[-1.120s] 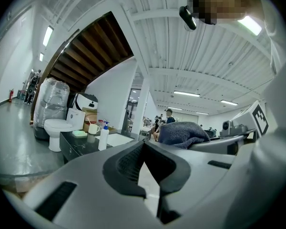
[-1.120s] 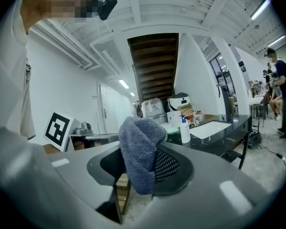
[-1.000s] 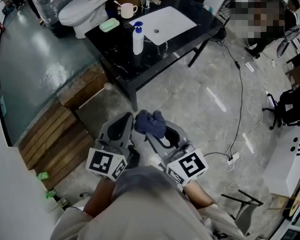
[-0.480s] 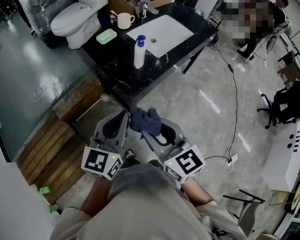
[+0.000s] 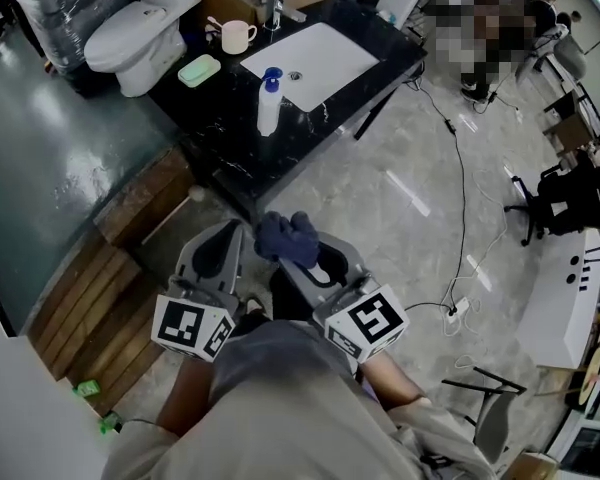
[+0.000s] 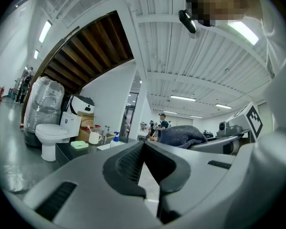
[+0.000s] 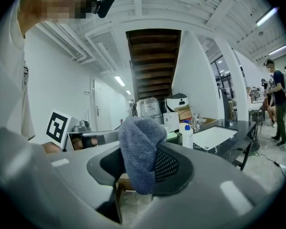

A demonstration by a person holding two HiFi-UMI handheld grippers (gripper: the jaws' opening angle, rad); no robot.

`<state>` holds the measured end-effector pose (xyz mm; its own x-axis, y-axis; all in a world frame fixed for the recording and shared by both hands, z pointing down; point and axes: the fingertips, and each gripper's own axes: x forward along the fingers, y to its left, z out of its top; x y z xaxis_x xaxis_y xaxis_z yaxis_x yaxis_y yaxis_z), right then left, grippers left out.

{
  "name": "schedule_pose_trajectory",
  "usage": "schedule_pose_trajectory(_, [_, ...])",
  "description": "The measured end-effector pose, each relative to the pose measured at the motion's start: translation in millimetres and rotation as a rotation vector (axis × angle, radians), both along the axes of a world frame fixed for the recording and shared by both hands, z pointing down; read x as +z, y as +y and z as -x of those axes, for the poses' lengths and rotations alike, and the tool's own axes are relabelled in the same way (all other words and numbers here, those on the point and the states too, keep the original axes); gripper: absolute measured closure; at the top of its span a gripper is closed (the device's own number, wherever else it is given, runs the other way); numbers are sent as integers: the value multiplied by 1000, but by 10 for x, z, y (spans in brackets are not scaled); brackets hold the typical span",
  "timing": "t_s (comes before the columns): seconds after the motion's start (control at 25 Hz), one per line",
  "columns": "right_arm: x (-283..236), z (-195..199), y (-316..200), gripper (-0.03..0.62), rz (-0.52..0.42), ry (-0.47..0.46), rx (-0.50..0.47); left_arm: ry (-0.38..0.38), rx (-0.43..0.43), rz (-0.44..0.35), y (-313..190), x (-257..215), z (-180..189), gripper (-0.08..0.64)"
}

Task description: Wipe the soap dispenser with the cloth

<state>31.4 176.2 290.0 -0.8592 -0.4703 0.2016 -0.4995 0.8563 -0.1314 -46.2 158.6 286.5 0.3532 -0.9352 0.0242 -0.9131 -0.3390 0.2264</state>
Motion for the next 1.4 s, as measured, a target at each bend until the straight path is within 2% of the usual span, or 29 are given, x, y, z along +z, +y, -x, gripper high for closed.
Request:
schedule_pose_trajectory(0.4, [53,-102,-538,462,13,-11,22,10,23,15,-570,101,-114,554])
schedule_pose_trajectory(0.6, [114,-162,-965,462,38,-16,22,9,14,53,-1026,186,-120,554])
schedule_pose_trajectory(0.8, [188,-262,-1491,462,53,-3,40,-6,41,66,-1584,257,-249,554])
schedule_pose_trajectory(1.0, [273,-282,-1966,462,93,-19,15,-11,46,103,-2052,358,-383,554])
schedule_pose_trajectory(1.2, [295,-269,-2354,462,108,-45,-17,-58,34,127,-2404,399,-443,554])
schedule_pose_trajectory(1.4, [353,-250,-2656,462,143,-67,-46,-125,-28,122,-2631,344,-316,553])
